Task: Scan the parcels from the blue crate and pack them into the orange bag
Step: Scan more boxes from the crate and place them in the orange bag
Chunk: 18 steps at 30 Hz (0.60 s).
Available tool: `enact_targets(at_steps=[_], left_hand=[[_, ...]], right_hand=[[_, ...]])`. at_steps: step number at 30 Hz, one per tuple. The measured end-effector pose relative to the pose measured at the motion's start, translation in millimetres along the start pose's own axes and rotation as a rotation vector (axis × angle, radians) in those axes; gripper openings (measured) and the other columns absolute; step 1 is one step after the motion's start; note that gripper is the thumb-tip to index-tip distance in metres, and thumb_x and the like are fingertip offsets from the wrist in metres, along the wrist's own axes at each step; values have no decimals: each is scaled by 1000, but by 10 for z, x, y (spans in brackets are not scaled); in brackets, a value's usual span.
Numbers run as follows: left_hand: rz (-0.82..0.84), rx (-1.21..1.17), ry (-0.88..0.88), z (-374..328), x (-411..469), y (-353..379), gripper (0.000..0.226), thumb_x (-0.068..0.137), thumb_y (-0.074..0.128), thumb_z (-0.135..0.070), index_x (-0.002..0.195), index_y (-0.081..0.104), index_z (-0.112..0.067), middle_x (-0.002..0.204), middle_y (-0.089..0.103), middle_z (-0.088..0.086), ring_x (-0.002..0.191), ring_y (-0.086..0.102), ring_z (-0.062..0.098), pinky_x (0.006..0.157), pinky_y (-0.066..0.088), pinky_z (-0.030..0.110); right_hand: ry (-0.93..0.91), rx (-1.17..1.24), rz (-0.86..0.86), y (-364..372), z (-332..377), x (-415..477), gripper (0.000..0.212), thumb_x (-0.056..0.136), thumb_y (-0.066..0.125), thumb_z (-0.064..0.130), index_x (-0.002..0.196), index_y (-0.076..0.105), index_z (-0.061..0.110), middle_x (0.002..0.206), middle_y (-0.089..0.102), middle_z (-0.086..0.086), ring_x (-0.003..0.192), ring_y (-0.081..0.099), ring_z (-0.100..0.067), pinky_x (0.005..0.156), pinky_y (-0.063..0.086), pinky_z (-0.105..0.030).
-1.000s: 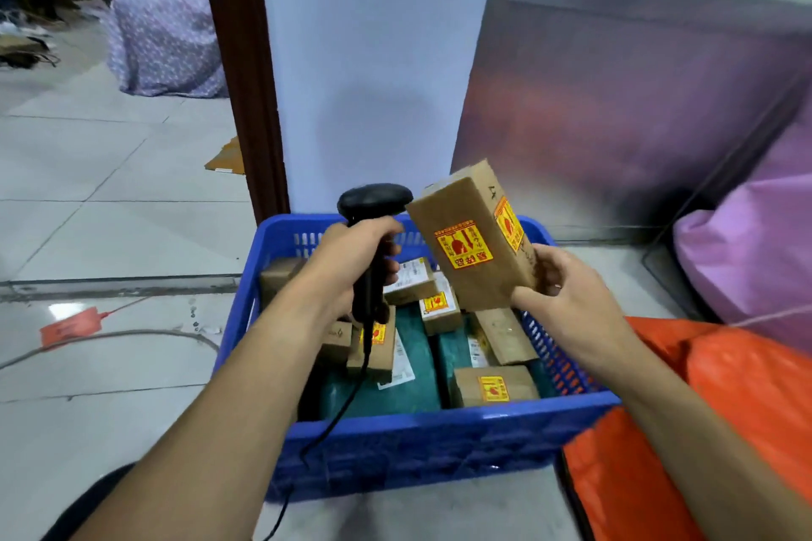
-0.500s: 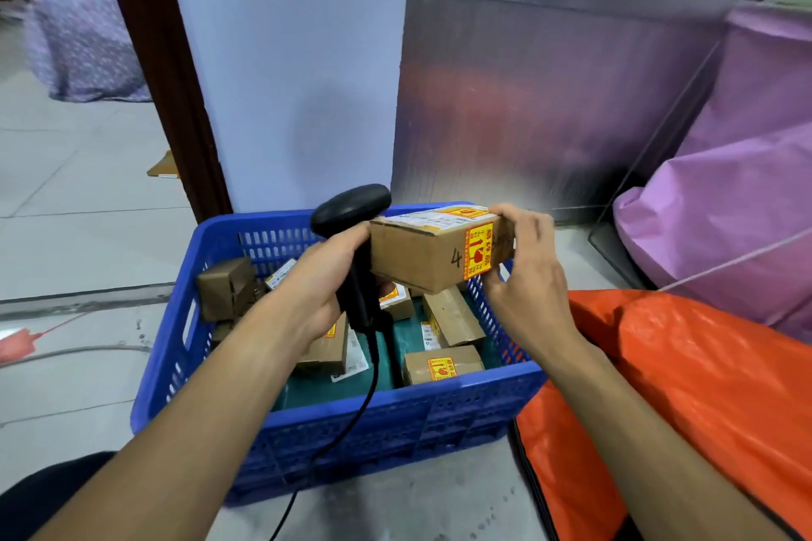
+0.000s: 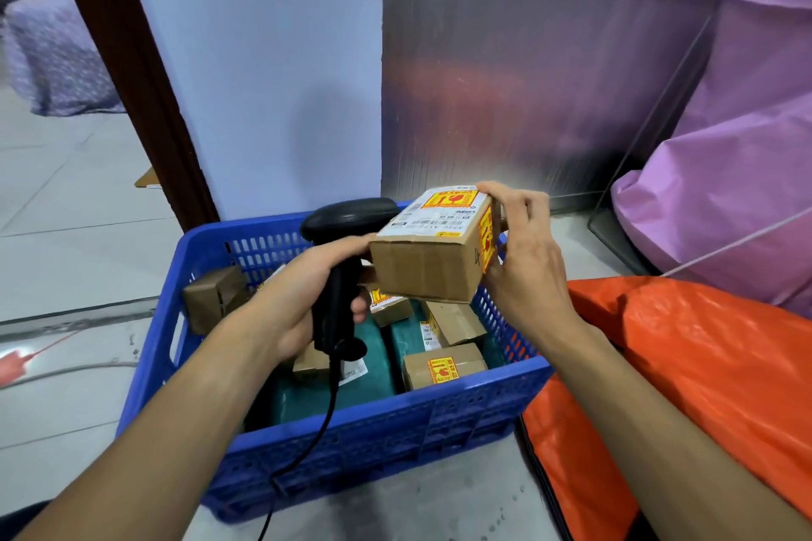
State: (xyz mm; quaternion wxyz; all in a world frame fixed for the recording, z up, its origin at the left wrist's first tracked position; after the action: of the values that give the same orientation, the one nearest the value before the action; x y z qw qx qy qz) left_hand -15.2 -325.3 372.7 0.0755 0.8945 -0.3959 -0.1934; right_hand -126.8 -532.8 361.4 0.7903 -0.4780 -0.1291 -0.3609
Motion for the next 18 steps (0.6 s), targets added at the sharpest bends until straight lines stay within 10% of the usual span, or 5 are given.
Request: enact_targets(at_steps=[18], left_hand=[[-32, 2, -84, 28, 23, -47, 55, 68, 81, -50, 107, 76, -11, 68, 60, 3, 45, 39, 13, 46, 38, 25]], right_hand=[[-127, -121, -16, 22, 42, 0, 75, 85, 73, 6, 150, 42, 28, 142, 40, -13, 103, 62, -29, 64, 50, -33]])
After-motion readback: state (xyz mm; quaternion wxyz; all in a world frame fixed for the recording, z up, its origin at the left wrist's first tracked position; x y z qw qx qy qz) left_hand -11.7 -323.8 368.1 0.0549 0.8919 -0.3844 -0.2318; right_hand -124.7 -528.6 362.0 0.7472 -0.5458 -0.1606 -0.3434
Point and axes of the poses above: each hand's wrist, its own x-axis towards the middle knuckle, its own y-axis out of the palm, z = x × y, the point moved 1 cm from there along x, towards the middle knuckle
